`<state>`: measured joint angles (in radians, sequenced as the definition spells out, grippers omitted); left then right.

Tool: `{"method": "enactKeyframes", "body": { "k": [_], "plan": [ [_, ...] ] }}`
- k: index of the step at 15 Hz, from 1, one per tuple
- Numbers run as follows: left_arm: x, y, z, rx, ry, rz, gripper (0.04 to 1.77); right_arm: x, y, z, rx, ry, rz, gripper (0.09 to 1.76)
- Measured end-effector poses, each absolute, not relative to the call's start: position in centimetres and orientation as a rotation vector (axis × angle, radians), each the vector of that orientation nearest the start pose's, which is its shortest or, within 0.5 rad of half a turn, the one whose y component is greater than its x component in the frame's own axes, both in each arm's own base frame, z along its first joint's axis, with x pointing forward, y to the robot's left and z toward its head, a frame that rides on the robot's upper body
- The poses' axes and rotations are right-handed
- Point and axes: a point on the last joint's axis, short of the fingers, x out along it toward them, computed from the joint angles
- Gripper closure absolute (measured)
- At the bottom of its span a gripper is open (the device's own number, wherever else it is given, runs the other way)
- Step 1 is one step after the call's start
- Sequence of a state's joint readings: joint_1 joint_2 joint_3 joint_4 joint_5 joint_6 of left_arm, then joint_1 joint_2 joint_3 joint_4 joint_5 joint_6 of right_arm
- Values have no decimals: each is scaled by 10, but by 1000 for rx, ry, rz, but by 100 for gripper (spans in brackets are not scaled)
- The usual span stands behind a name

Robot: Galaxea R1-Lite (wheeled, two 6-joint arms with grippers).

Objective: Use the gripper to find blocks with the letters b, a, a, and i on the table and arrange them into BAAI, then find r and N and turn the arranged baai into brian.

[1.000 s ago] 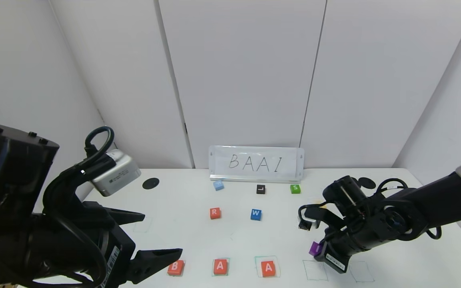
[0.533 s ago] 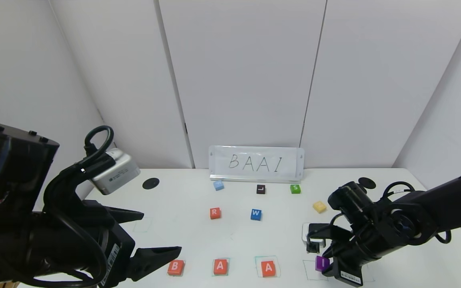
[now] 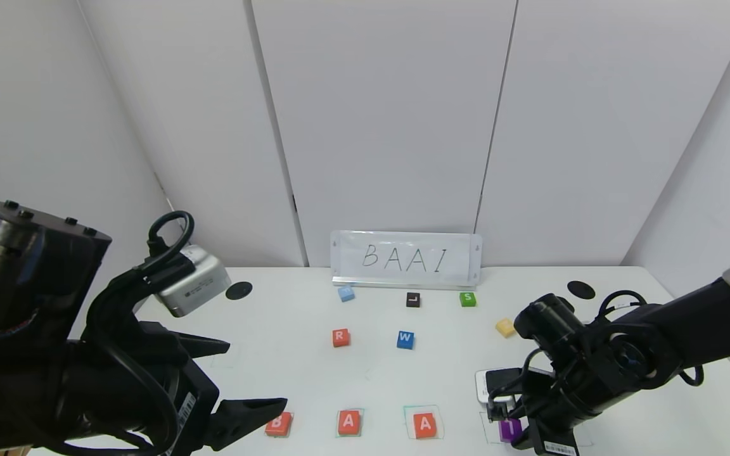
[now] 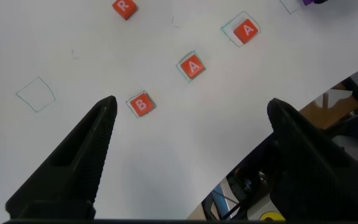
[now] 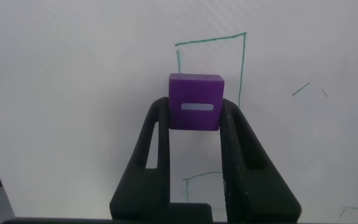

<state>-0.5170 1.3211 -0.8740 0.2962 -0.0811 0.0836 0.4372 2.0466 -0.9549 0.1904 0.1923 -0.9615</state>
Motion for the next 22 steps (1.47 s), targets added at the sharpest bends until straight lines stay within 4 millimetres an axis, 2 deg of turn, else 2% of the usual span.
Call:
{"method": "enactKeyframes", "body": {
  "k": [8,19,20,22],
  "plan": [
    [170,-99,207,254,743,-602,9,289,142,32,-965,919,1136,132],
    [171,-100,202,264,737,-610,9,292,144,31,-957,890,1143,132],
    [171,-100,202,264,737,-610,9,292,144,31,-957,889,1144,114],
    [171,-100,202,265,738,-611,9,292,144,31,-958,889,1145,93]
  ]
}}
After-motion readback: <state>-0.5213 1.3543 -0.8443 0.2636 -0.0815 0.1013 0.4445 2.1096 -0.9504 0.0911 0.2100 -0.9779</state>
